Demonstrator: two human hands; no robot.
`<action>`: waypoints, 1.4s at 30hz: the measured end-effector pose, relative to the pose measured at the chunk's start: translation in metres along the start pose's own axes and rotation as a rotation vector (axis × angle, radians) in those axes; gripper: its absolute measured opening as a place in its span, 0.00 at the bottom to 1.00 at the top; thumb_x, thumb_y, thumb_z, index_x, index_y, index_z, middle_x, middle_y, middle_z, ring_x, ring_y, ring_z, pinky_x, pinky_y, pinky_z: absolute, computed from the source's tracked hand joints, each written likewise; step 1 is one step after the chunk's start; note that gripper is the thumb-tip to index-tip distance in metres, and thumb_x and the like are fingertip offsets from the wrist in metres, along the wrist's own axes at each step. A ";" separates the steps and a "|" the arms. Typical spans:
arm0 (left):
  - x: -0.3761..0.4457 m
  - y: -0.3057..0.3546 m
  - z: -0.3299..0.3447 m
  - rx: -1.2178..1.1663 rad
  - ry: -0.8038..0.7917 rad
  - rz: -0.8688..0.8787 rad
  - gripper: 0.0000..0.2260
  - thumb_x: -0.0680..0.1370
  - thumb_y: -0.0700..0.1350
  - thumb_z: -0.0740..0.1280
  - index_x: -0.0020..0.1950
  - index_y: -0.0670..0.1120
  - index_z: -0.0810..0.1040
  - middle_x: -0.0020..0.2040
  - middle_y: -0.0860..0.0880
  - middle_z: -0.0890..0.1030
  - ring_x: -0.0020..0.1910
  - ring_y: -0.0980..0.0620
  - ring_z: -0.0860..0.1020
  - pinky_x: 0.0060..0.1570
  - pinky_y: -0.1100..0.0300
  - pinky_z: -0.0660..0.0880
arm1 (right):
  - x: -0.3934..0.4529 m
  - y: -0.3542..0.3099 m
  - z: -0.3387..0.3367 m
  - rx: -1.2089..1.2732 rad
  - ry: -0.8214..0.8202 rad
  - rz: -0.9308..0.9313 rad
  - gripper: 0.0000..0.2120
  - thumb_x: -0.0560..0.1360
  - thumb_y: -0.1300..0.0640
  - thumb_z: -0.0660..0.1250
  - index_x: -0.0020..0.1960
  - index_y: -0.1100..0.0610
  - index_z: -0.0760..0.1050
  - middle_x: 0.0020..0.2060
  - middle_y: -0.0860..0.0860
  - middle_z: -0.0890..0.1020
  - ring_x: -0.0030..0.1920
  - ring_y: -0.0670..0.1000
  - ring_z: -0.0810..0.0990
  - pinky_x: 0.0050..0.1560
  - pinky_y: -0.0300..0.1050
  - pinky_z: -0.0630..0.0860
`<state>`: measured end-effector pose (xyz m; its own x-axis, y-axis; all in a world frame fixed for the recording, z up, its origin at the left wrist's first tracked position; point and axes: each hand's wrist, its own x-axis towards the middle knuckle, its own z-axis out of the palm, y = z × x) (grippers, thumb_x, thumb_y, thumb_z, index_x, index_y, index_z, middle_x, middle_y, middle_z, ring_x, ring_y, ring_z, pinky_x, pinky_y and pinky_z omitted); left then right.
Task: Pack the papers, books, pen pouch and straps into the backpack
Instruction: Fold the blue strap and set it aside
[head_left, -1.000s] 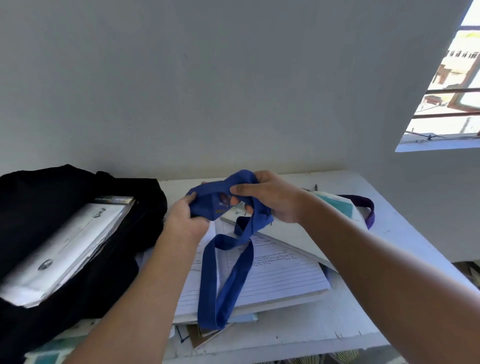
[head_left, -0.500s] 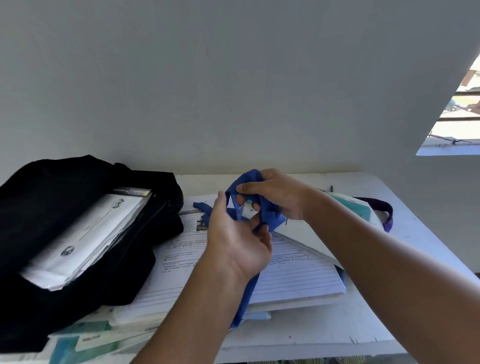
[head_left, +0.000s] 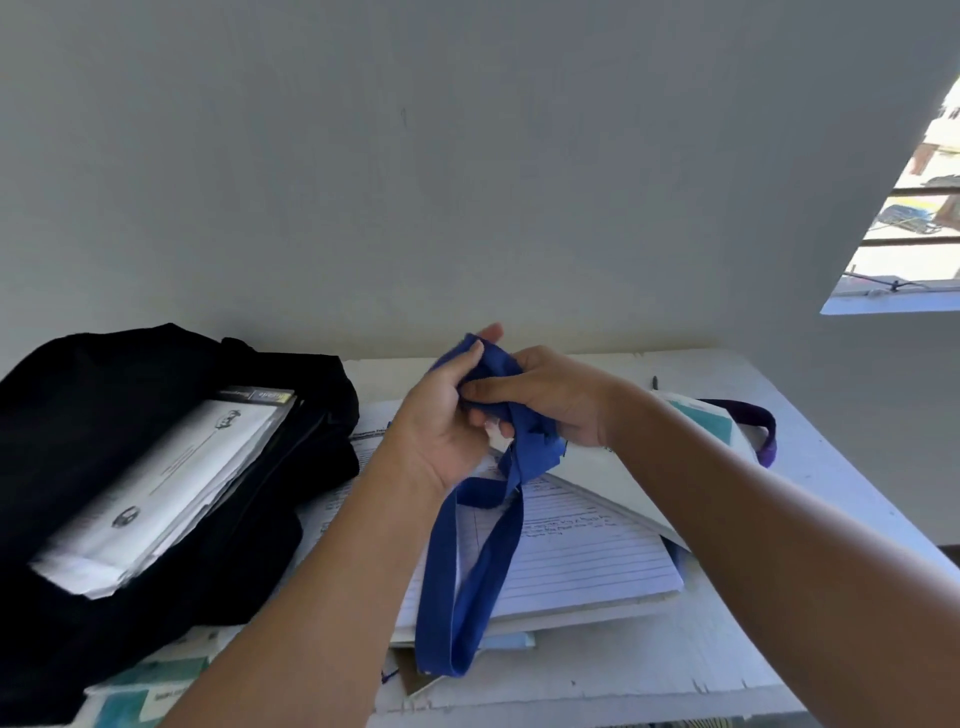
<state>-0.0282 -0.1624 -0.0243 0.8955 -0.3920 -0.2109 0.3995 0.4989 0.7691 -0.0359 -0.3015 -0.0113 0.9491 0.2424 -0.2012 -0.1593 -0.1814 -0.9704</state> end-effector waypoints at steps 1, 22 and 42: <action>0.003 0.005 0.000 -0.027 0.003 0.058 0.11 0.85 0.47 0.60 0.60 0.49 0.81 0.52 0.44 0.84 0.44 0.47 0.82 0.40 0.54 0.75 | 0.000 0.002 0.000 -0.003 -0.019 0.008 0.07 0.79 0.58 0.74 0.47 0.62 0.83 0.38 0.56 0.85 0.34 0.49 0.81 0.39 0.41 0.79; 0.008 0.004 -0.032 1.188 -0.142 0.220 0.24 0.79 0.54 0.73 0.43 0.33 0.70 0.30 0.41 0.67 0.28 0.49 0.64 0.30 0.61 0.62 | 0.005 0.021 -0.033 -0.740 0.480 -0.183 0.04 0.74 0.53 0.72 0.43 0.52 0.79 0.36 0.52 0.83 0.34 0.52 0.78 0.34 0.45 0.72; 0.022 0.045 -0.057 0.652 0.202 0.440 0.10 0.83 0.37 0.57 0.55 0.42 0.77 0.30 0.52 0.67 0.26 0.56 0.62 0.32 0.58 0.67 | -0.014 0.045 -0.051 -1.116 0.055 0.198 0.62 0.63 0.29 0.78 0.85 0.41 0.45 0.82 0.49 0.55 0.80 0.61 0.52 0.78 0.70 0.55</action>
<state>0.0209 -0.1044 -0.0287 0.9869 -0.0873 0.1356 -0.1362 -0.0005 0.9907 -0.0425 -0.3617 -0.0458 0.9492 0.0781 -0.3049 -0.0025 -0.9668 -0.2555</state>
